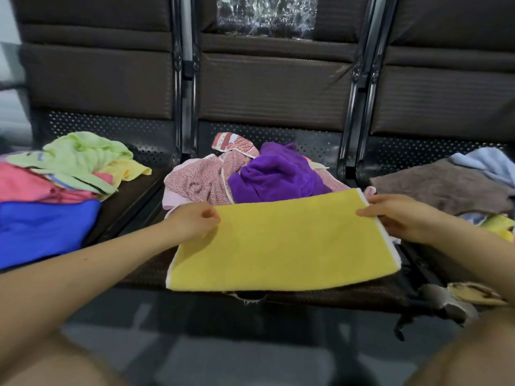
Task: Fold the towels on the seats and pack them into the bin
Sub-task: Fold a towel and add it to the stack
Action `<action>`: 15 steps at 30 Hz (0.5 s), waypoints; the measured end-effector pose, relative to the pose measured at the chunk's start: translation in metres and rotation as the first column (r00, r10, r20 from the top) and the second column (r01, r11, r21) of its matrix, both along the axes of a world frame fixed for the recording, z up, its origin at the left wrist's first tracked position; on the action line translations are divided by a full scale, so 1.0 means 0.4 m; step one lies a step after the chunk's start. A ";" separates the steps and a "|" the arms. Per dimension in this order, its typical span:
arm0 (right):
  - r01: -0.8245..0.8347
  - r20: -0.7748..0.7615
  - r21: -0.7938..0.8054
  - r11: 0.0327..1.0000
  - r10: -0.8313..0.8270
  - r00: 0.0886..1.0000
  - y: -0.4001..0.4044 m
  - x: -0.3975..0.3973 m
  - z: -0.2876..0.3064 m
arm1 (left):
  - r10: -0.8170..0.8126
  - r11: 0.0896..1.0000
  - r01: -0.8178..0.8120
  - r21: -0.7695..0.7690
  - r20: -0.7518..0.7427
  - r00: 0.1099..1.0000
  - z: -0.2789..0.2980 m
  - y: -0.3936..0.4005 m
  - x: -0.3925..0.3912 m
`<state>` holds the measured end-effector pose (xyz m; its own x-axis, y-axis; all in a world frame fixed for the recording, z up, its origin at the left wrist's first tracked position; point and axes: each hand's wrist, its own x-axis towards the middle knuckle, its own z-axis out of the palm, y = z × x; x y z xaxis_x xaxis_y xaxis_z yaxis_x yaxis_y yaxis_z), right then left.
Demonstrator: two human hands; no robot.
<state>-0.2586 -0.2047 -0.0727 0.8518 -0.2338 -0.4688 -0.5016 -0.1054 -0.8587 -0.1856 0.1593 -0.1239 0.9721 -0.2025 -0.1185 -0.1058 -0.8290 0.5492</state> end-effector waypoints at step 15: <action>-0.243 0.084 0.391 0.888 0.229 0.970 0.360 0.075 0.051 | 0.035 0.995 -0.037 -0.096 -0.020 0.999 -0.023 0.098 -0.038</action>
<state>-0.2287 -0.0608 -0.0521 0.8760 0.1744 -0.4497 -0.4736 0.1347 -0.8704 -0.2009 0.1987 -0.1329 0.9768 -0.1788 -0.1181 -0.0659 -0.7749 0.6286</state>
